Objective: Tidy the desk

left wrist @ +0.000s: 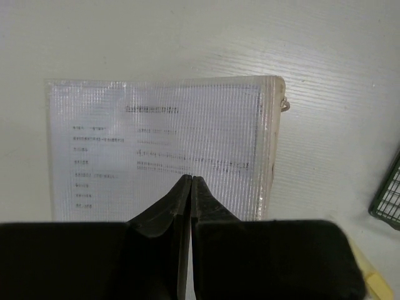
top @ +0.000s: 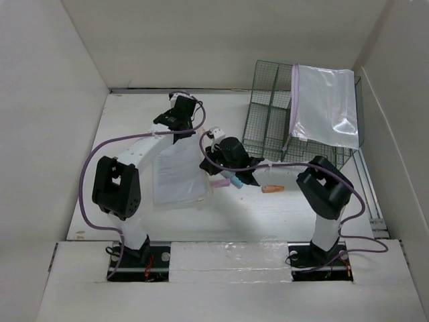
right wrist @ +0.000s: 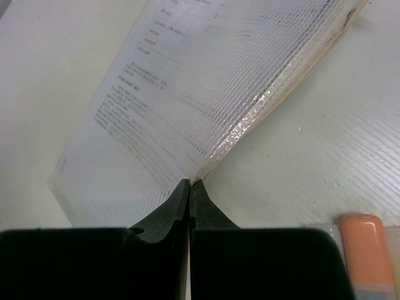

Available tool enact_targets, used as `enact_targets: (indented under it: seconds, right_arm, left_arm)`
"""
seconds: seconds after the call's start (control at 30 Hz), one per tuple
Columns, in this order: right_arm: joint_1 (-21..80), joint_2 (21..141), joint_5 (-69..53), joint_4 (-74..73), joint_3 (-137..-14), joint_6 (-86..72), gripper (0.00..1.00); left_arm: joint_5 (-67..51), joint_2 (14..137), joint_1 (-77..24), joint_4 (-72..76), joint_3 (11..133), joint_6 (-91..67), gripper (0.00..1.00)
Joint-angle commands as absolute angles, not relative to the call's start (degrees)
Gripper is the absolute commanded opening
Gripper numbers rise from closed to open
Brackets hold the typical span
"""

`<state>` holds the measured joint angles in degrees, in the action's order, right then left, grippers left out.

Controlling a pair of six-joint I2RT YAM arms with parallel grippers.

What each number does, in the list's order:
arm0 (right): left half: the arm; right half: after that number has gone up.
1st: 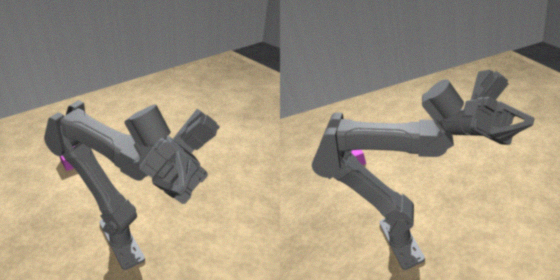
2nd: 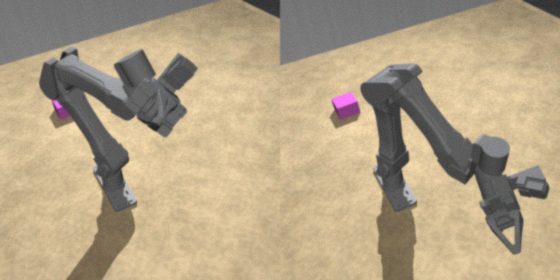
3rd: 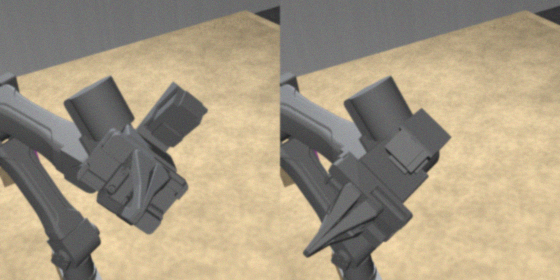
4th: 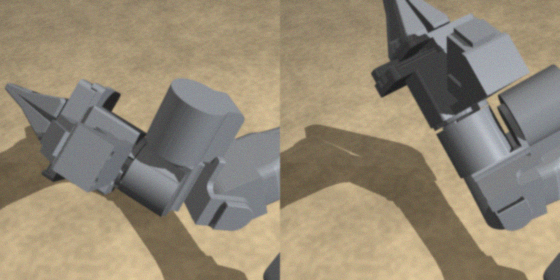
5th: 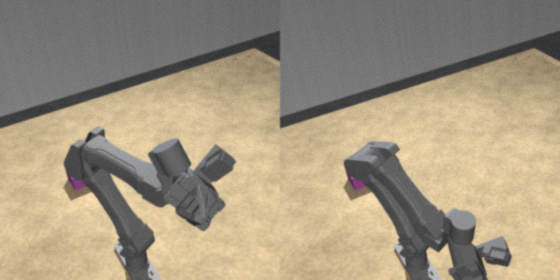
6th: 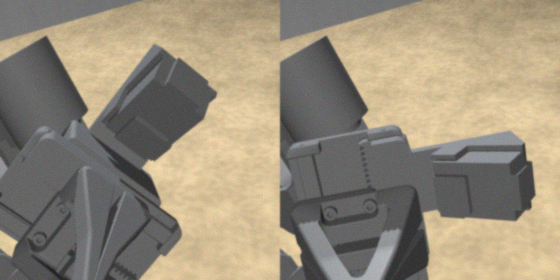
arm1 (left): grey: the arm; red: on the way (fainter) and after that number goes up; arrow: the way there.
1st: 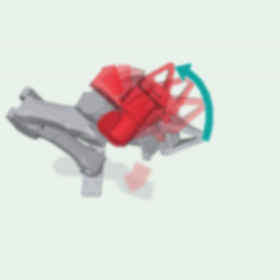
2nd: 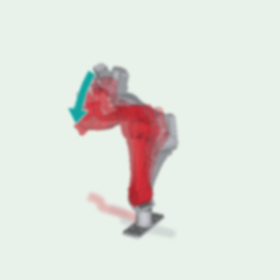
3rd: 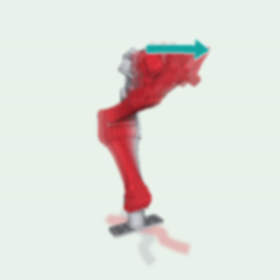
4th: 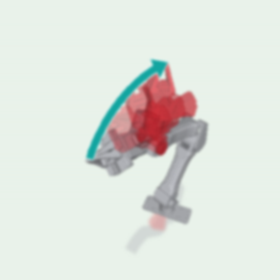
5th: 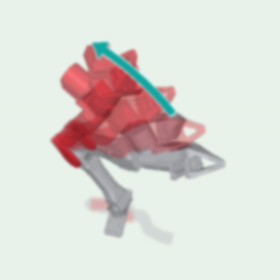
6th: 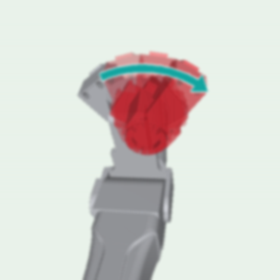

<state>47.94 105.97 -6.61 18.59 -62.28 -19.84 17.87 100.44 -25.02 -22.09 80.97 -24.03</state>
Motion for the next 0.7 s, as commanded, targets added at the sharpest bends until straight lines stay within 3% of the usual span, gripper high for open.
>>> enact_targets:
  seconds: [0.0, 0.1, 0.13, 0.17, 0.23, 0.27, 0.37, 0.53, 0.67]
  right_arm:
    - [47.2, 103.2, -7.5, 25.0, -62.3, -20.7, 0.00]
    - [47.2, 102.7, -7.0, 25.5, -62.1, -20.1, 0.00]
    - [47.7, 102.1, -5.5, 25.3, -62.2, -19.2, 0.00]
    - [47.7, 102.1, -5.4, 25.3, -62.2, -19.2, 0.00]
    - [48.2, 101.9, -4.4, 23.5, -63.8, -17.2, 0.00]
    - [48.3, 101.8, -4.4, 22.8, -64.5, -16.4, 0.00]
    - [48.8, 101.1, -4.1, 21.5, -65.7, -13.6, 0.00]
    - [49.9, 101.2, -6.1, 19.3, -67.3, -10.3, 0.00]
    - [51.1, 101.3, -6.8, 19.5, -67.7, -9.4, 0.00]
  left_arm:
    - [20.1, 95.7, -25.0, -22.2, 79.7, -23.1, 0.00]
    - [15.4, 97.5, -25.0, -22.0, 80.7, -22.2, 0.00]
    - [12.7, 100.0, -25.0, -25.9, 84.4, -22.6, 0.16]
    - [12.7, 101.2, -25.0, -25.9, 84.5, -22.6, 0.16]
    - [10.8, 102.9, -25.0, -27.6, 86.7, -22.5, 0.30]
    - [7.9, 103.4, -25.0, -27.4, 87.2, -22.0, 0.41]
    - [4.7, 105.4, -25.0, -27.9, 90.2, -21.4, 0.53]
    - [2.9, 108.3, -25.7, -28.5, 93.8, -20.4, 0.59]
    - [11.8, 111.6, -29.8, -30.2, 97.4, -18.9, 0.59]
